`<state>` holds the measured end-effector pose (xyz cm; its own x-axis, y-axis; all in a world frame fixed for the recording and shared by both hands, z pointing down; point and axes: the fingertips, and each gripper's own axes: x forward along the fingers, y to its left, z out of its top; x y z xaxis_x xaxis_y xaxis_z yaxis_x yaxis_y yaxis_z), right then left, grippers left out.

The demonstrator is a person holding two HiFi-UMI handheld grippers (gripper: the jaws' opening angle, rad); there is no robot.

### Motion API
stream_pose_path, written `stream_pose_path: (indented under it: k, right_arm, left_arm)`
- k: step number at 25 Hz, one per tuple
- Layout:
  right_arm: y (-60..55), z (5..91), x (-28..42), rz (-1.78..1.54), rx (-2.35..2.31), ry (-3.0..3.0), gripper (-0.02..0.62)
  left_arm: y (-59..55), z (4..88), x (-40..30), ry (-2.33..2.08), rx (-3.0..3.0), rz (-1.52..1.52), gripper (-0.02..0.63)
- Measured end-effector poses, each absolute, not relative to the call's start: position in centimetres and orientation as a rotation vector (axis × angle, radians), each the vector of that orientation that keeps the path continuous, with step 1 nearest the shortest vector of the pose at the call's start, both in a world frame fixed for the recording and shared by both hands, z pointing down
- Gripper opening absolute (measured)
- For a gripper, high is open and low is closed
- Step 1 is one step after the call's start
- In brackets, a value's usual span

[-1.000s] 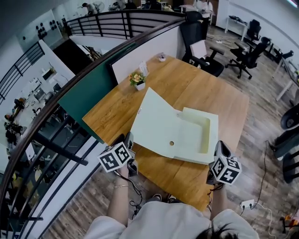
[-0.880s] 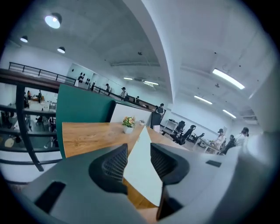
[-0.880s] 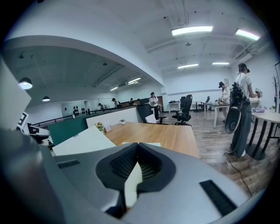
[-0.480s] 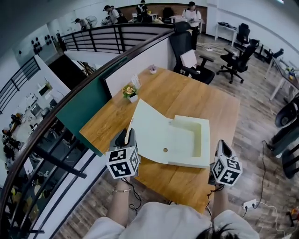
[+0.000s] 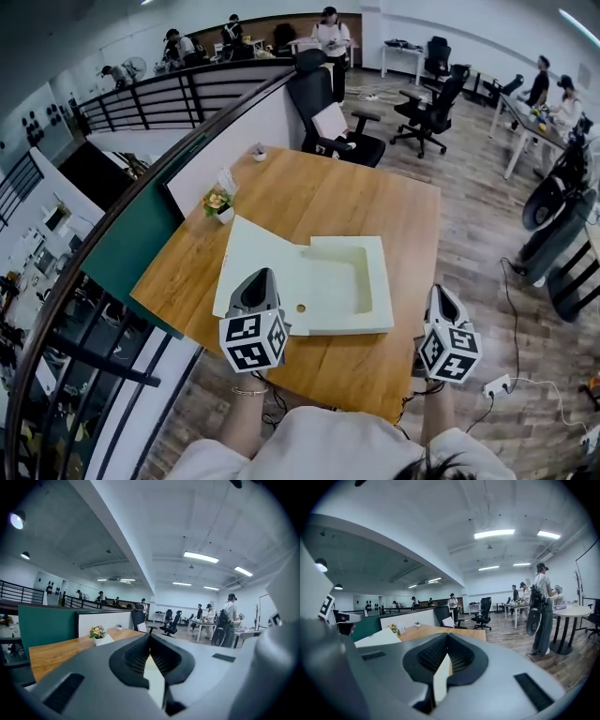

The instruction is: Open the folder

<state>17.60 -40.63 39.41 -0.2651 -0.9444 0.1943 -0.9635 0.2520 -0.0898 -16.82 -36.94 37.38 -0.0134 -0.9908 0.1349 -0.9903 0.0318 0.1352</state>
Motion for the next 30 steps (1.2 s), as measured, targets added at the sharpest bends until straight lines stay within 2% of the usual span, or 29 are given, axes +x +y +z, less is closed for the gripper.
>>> stream_pose_path:
  k: [12,30]
  right_arm:
    - [-39.2,40.5,19.4,0.293,1.891,-2.365,0.002]
    - [-39.4,40.8,18.3,0.263,1.864,-2.328,0.0]
  left_arm:
    - [-38.2,40.3,-13.5,-1.996,2.13,0.043,0.002]
    - [-37.9,41.7,-15.1,-2.005,2.088,0.061,0.002]
